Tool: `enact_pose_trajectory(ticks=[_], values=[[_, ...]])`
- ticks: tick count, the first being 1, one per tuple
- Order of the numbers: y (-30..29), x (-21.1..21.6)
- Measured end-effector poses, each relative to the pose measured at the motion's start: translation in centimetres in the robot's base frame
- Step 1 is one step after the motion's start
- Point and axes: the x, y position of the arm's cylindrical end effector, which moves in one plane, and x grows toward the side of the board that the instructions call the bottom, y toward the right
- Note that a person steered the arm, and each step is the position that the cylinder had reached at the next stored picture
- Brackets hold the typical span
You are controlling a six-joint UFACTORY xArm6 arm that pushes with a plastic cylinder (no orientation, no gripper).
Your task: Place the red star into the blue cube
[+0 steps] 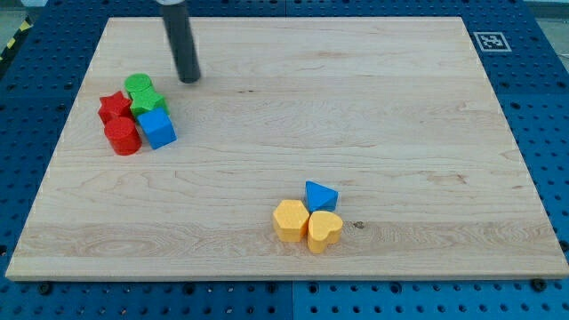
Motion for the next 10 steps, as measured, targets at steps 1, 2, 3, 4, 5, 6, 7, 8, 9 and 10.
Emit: enact_pose_trajectory(ticks=[1,2,3,4,5,6,7,8,9,10], values=[[-5.4,-1.7],[-12.4,-0.8],[-14.2,0.4],[-14.1,5.0],[-14.1,8.8],[-14.1,8.8],[-11.9,8.2],[-8.7,7.3],[-5.0,7.3],[-0.9,7.3]])
